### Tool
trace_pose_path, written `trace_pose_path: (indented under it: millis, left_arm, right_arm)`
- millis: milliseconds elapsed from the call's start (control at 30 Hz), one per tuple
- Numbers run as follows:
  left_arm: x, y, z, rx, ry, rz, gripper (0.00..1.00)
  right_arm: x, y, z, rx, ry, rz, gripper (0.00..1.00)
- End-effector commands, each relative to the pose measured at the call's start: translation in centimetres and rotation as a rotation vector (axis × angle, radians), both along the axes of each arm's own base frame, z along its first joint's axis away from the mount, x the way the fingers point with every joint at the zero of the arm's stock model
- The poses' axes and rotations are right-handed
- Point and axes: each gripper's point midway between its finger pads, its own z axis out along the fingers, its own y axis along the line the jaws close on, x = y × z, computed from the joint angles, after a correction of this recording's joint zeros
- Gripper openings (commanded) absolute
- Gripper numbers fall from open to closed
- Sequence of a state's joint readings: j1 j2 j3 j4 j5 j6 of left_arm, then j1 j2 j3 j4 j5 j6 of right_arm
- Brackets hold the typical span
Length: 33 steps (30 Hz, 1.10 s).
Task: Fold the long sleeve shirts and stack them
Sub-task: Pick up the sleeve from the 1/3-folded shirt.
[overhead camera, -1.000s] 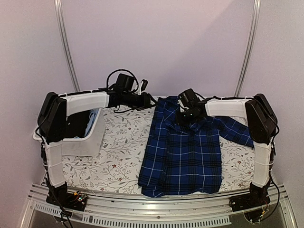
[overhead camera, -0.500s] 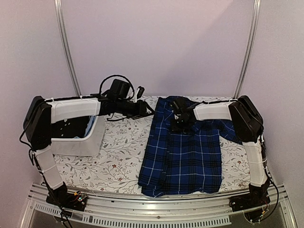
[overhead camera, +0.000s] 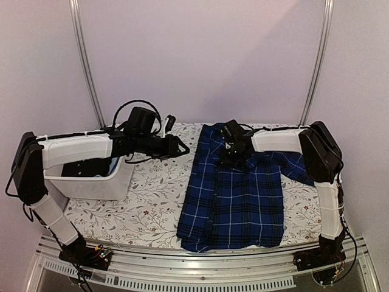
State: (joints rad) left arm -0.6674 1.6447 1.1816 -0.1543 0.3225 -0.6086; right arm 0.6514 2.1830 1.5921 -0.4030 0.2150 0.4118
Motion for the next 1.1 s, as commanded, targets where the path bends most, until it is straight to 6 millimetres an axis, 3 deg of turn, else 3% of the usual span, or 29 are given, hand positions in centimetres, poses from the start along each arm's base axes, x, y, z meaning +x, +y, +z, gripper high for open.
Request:
trace_pose_path:
  millis: [0, 400, 600, 800, 1067]
  left_arm:
    - [-1.1, 0.5, 0.5, -0.010, -0.020, 0.017, 0.43]
    - [-1.1, -0.6, -0.4, -0.005, -0.008, 0.004, 0.44]
    - [-0.7, -1.5, -1.0, -0.010, 0.008, -0.001, 0.43]
    - [-0.4, -2.3, -1.3, 0.005, 0.012, -0.010, 0.43]
    - [-0.3, -2.5, -1.3, -0.002, 0.013, -0.008, 0.43]
  right_arm:
    - [0.8, -0.1, 2.5, 0.042, -0.027, -0.014, 0.46]
    - [-0.2, -1.3, -2.2, -0.042, 0.057, -0.017, 0.42]
    - [-1.0, -2.0, -3.9, -0.079, 0.090, -0.008, 0.45]
    - [-1.4, -2.3, -3.1, -0.060, 0.082, -0.020, 0.40]
    - [-1.2, -2.1, 0.1, 0.000, 0.046, -0.016, 0.13]
